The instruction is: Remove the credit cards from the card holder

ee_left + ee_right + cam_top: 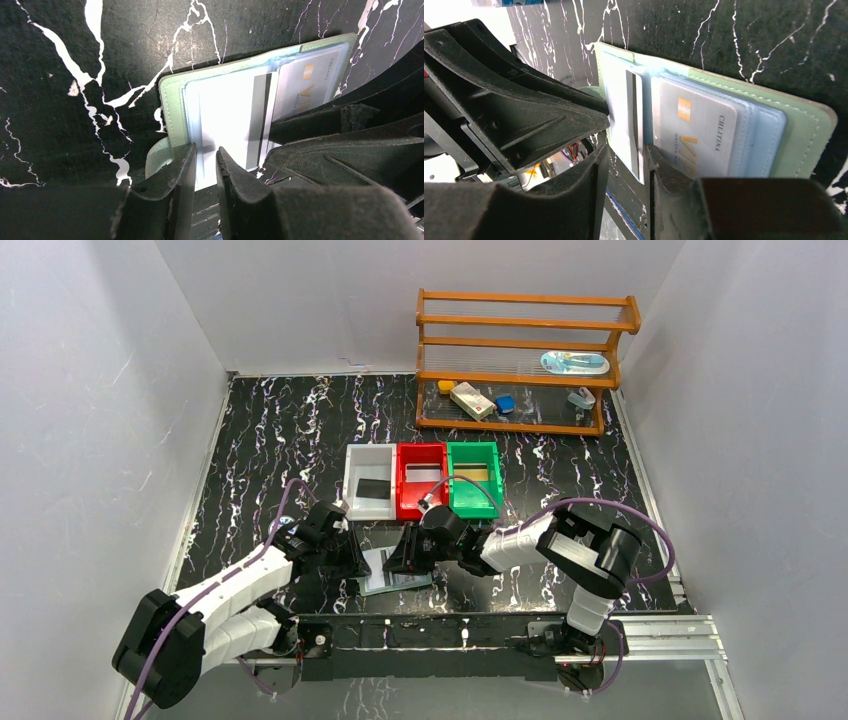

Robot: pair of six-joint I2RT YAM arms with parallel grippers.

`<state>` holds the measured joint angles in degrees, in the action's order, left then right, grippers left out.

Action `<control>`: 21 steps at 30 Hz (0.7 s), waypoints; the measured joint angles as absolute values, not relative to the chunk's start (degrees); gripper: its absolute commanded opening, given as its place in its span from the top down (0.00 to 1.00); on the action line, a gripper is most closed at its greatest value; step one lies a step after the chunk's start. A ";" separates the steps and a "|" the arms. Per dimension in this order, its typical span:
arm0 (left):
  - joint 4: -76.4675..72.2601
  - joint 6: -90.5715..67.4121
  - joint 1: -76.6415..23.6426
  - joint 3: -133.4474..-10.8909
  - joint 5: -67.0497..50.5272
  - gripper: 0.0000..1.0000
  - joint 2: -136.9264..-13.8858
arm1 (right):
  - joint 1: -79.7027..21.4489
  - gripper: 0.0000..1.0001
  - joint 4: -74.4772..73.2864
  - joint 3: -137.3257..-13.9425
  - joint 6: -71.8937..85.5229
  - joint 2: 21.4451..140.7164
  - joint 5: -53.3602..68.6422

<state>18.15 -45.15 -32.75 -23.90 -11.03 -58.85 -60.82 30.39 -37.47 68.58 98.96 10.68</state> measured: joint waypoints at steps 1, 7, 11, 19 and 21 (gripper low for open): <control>17.96 -45.17 -32.75 -23.90 -11.09 0.80 -59.18 | -60.82 0.66 30.30 -37.45 68.60 98.98 10.68; 17.54 -45.10 -32.75 -23.90 -11.27 0.81 -59.35 | -60.75 0.78 31.97 -35.90 68.99 98.98 10.20; 17.54 -45.04 -32.75 -23.90 -11.27 0.81 -59.35 | -60.75 0.86 33.06 -35.46 69.12 98.98 10.28; 17.39 -44.97 -32.75 -23.90 -11.27 0.81 -59.35 | -60.47 0.95 34.81 -33.74 69.71 98.96 9.72; 17.30 -44.93 -32.75 -23.90 -11.27 0.81 -59.37 | -60.36 0.95 35.20 -33.28 70.06 98.94 9.56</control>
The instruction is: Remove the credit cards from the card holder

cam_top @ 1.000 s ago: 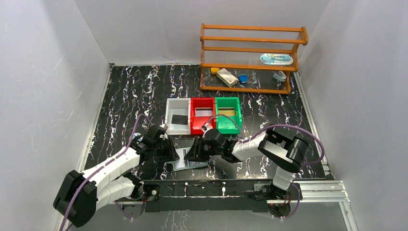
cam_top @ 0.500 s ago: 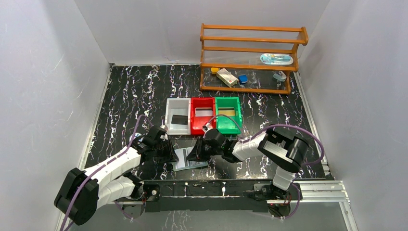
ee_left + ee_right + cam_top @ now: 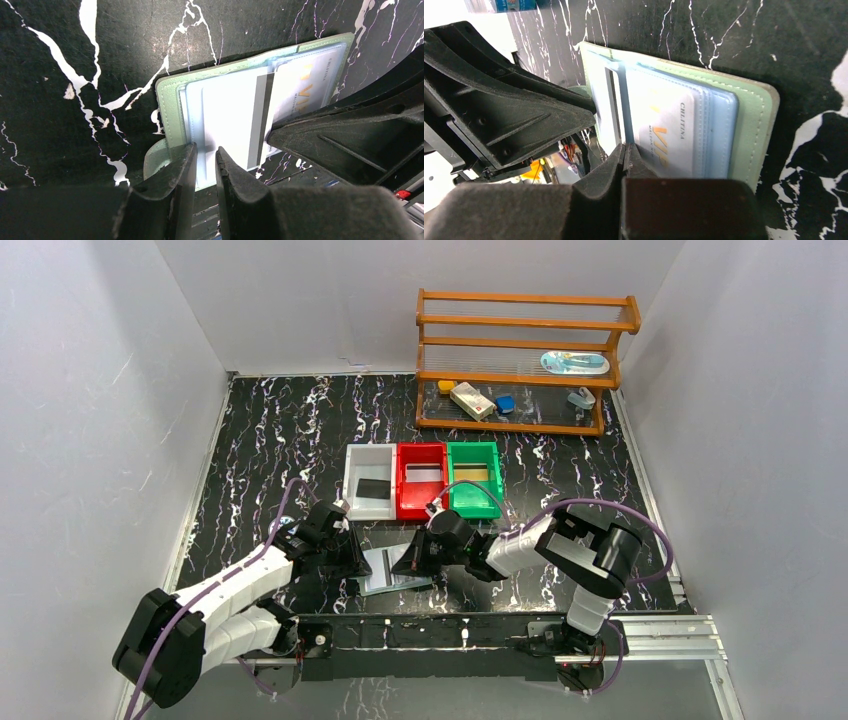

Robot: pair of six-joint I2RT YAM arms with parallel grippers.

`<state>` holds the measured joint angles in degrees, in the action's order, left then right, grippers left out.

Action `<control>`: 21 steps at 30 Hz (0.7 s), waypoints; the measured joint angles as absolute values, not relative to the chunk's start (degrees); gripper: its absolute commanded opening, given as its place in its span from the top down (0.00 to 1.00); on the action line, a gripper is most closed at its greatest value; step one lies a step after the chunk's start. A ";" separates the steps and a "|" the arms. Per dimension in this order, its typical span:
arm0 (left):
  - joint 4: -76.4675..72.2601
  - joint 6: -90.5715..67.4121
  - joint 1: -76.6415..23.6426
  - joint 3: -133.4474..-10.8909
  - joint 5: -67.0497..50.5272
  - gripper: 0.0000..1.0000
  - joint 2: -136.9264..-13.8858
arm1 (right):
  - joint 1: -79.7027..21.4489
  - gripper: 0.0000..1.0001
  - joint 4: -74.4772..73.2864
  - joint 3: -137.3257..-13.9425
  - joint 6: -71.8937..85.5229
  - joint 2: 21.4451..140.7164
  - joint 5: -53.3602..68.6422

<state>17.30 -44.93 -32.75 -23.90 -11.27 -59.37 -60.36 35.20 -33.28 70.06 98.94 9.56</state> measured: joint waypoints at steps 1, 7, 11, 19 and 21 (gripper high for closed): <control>17.30 -44.88 -32.75 -23.90 -11.25 0.81 -59.40 | -60.31 0.96 35.44 -33.10 70.17 98.94 9.56; 17.26 -44.60 -32.75 -23.90 -11.25 0.81 -59.40 | -59.99 0.95 35.97 -32.34 70.30 97.95 9.15; 17.21 -44.56 -32.75 -23.90 -11.20 0.82 -59.35 | -59.94 0.94 35.97 -31.73 70.32 97.17 8.58; 19.46 -45.30 -32.75 -26.26 -10.72 0.66 -51.66 | -59.75 0.94 35.90 -31.07 70.74 96.95 7.44; 19.51 -45.39 -32.75 -28.25 -10.87 0.64 -51.13 | -59.75 0.94 36.03 -30.41 71.40 96.51 6.79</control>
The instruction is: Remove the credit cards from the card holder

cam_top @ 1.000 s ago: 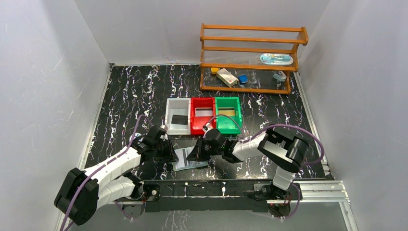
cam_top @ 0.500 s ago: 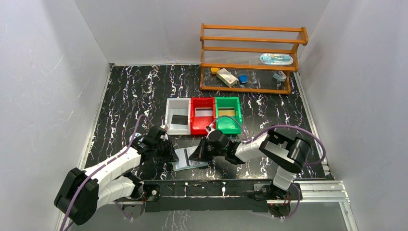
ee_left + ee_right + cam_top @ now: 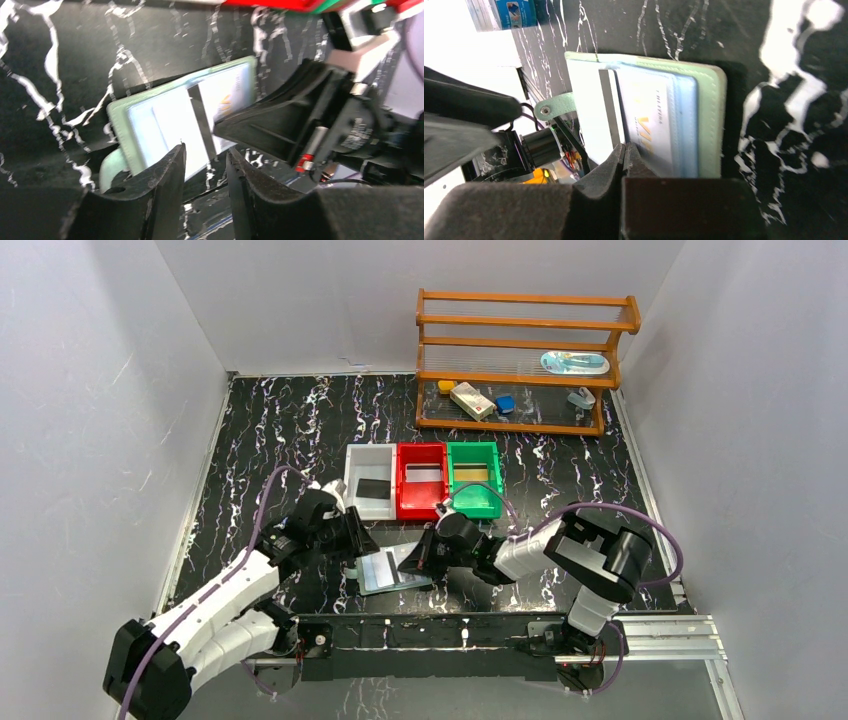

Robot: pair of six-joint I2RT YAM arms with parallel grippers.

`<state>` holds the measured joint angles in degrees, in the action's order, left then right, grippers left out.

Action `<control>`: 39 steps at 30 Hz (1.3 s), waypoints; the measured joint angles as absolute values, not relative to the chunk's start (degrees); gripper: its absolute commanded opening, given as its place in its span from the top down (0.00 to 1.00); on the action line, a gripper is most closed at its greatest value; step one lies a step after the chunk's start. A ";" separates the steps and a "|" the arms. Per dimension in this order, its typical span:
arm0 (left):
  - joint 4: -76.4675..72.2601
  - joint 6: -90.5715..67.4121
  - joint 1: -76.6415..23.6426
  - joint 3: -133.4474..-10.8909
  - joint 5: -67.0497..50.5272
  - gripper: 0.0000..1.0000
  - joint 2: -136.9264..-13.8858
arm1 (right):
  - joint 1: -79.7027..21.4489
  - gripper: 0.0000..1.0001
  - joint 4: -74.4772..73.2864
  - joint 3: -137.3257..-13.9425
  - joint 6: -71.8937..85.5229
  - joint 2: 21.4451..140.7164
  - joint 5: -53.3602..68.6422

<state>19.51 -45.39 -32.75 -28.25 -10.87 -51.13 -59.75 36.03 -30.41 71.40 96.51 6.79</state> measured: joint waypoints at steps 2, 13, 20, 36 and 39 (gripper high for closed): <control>18.37 -45.28 -32.75 -30.00 -12.12 0.64 -51.48 | -59.72 0.94 37.32 -28.75 72.55 95.85 6.02; 11.92 -44.82 -32.75 -26.59 -20.88 0.71 -60.03 | -59.64 0.89 39.64 -27.05 74.83 95.50 5.32; 12.62 -43.68 -32.75 -24.67 -20.01 0.72 -59.88 | -59.64 0.84 42.54 -25.45 75.13 95.50 5.30; 11.94 -42.35 -32.75 -22.55 -17.96 0.82 -60.77 | -59.64 0.60 43.46 -26.68 75.07 96.09 6.11; 11.53 -42.41 -32.75 -22.17 -17.47 0.82 -61.10 | -59.64 0.61 40.75 -28.25 74.32 95.94 5.82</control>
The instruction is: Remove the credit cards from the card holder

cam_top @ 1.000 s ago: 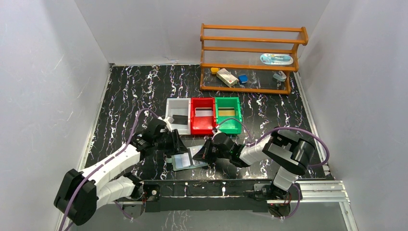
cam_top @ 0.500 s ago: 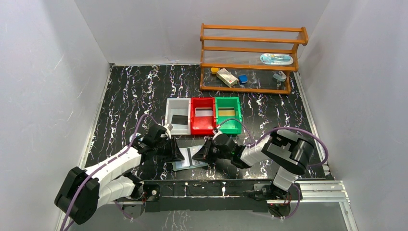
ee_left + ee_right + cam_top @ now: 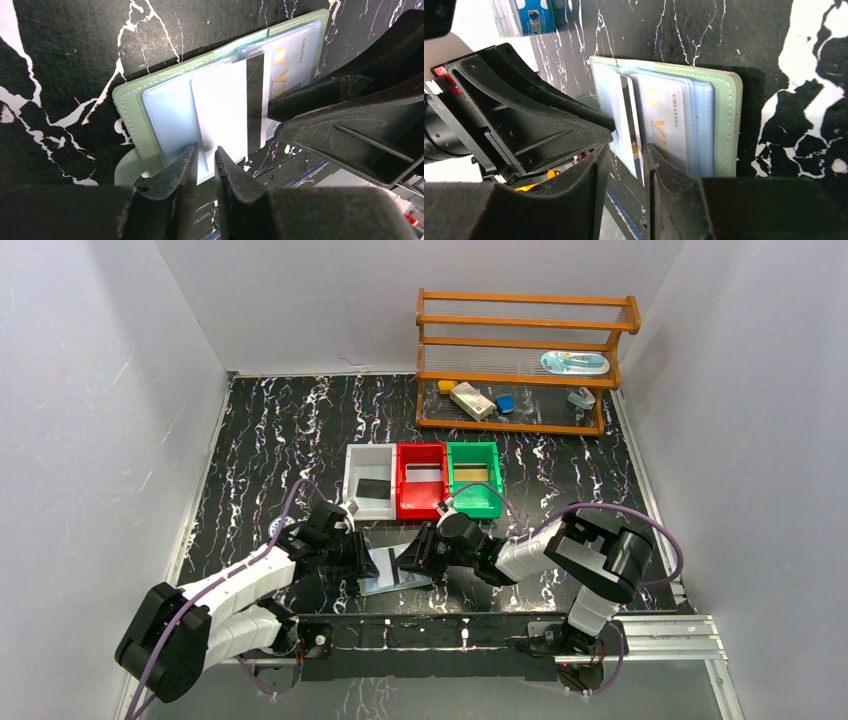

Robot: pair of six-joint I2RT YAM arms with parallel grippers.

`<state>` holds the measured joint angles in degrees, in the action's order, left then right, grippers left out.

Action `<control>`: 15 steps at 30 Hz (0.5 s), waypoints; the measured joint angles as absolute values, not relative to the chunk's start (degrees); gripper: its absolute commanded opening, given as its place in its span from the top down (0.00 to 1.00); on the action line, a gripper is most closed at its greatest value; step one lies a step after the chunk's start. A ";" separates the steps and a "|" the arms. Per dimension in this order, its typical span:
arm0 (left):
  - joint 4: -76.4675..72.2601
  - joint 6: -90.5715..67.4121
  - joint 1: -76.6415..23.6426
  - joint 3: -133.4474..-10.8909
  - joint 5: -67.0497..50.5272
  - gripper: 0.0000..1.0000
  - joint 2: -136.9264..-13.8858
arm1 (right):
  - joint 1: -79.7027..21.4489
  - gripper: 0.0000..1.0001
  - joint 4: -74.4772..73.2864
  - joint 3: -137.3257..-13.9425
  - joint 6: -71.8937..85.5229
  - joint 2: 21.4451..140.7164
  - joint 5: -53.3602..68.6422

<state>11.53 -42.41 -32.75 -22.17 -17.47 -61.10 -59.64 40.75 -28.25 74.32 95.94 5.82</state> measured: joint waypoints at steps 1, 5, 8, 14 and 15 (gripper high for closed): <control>11.29 -42.41 -32.75 -22.09 -17.28 0.82 -61.12 | -59.64 0.61 40.23 -28.58 74.11 95.94 5.85; 9.82 -42.54 -32.75 -21.37 -17.08 0.84 -61.12 | -59.64 0.68 39.97 -29.02 73.32 96.44 6.68; 8.93 -42.63 -32.75 -21.08 -17.10 0.86 -61.39 | -59.61 0.76 40.14 -30.06 73.19 97.97 7.92; 8.34 -42.89 -32.75 -20.34 -16.91 0.86 -60.53 | -59.61 0.91 39.97 -30.11 73.03 98.21 8.05; 8.36 -42.96 -32.75 -20.23 -16.73 0.86 -60.20 | -59.61 0.93 39.99 -30.09 73.01 98.19 8.01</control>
<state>8.36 -42.96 -32.75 -20.23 -16.73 -60.20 -59.61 39.99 -30.09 73.01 98.19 8.01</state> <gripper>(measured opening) 0.141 0.128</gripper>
